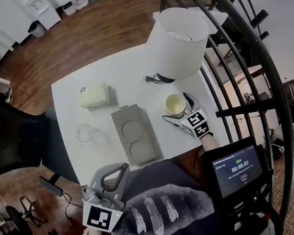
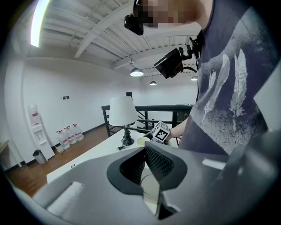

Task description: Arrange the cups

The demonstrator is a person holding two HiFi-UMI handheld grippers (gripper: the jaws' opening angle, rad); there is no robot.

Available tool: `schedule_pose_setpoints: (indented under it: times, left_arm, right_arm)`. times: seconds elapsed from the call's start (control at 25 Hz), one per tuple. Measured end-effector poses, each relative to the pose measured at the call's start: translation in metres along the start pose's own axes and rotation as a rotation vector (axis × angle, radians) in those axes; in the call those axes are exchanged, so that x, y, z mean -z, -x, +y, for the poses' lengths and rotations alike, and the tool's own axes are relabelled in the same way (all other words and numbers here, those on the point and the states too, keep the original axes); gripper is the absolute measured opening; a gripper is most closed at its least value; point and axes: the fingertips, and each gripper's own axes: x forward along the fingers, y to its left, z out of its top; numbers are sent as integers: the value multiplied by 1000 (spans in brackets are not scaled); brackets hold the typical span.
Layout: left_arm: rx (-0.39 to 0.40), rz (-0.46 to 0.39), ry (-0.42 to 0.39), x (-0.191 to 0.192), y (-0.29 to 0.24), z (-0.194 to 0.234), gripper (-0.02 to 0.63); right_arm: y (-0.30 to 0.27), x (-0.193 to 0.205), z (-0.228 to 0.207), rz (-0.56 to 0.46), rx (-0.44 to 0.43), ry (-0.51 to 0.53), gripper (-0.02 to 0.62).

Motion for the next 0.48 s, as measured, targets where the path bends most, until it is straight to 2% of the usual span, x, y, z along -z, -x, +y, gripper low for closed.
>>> schedule_pose_setpoints:
  times: [0.12, 0.28, 0.32, 0.36, 0.48]
  left_arm:
    - [-22, 15, 14, 2, -2, 2, 15]
    - [-40, 28, 29, 3, -4, 3, 15]
    - [-41, 33, 32, 3, -4, 3, 15]
    - [-41, 37, 34, 3, -5, 3, 15]
    - [-40, 35, 30, 4, -7, 5, 15]
  right_arm:
    - [-16, 8, 3, 25, -25, 32, 597]
    - [-20, 11, 0, 33, -15, 60, 590]
    - [-19, 12, 0, 45, -17, 76, 552]
    - [-19, 13, 1, 55, -21, 92, 478]
    - [-22, 13, 2, 56, -24, 106, 456]
